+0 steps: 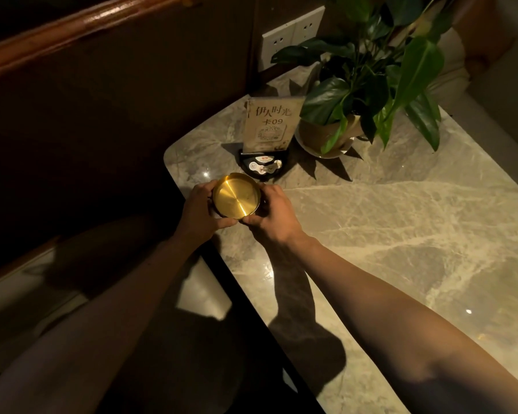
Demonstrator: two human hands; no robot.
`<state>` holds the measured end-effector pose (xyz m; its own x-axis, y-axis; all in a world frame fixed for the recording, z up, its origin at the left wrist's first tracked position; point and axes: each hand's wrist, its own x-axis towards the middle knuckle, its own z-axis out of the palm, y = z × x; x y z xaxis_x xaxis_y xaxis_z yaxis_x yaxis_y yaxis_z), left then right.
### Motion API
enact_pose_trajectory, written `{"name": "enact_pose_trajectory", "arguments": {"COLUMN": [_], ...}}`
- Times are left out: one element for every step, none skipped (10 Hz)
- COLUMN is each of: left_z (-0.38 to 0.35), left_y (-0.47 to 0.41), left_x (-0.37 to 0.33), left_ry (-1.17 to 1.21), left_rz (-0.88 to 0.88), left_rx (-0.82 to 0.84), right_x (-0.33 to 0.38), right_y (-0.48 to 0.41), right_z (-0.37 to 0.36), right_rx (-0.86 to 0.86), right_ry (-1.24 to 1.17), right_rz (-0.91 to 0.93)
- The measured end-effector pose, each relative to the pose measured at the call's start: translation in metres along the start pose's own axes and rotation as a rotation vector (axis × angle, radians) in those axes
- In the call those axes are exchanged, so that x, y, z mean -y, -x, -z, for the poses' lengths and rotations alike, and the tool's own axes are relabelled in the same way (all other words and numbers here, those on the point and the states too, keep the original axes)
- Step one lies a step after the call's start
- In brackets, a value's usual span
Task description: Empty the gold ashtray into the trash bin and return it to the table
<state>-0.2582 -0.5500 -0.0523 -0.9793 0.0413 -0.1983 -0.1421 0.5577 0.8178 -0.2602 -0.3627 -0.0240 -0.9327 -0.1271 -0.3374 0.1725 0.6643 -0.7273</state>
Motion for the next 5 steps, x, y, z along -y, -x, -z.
{"name": "enact_pose_trajectory", "arguments": {"left_z": [-0.001,-0.003,-0.001,-0.004,-0.012], "left_y": [0.001,0.002,0.009,0.027,0.038], "left_x": [0.001,0.003,-0.001,-0.01,-0.012], "left_ry": [-0.012,0.002,0.026,0.047,0.06], "left_rz": [-0.012,-0.007,0.004,0.018,-0.013], "left_rx": [-0.005,-0.003,0.009,-0.08,-0.184], "right_x": [0.001,0.001,0.004,0.005,-0.003], "right_y": [-0.001,-0.002,0.003,0.016,0.027], "right_z": [-0.001,-0.001,0.001,0.006,0.01], "right_rx": [-0.004,-0.002,-0.002,-0.017,-0.034], "right_ry": [0.005,0.011,0.013,0.008,-0.016], "right_rz": [-0.003,-0.009,0.002,0.017,0.018]}}
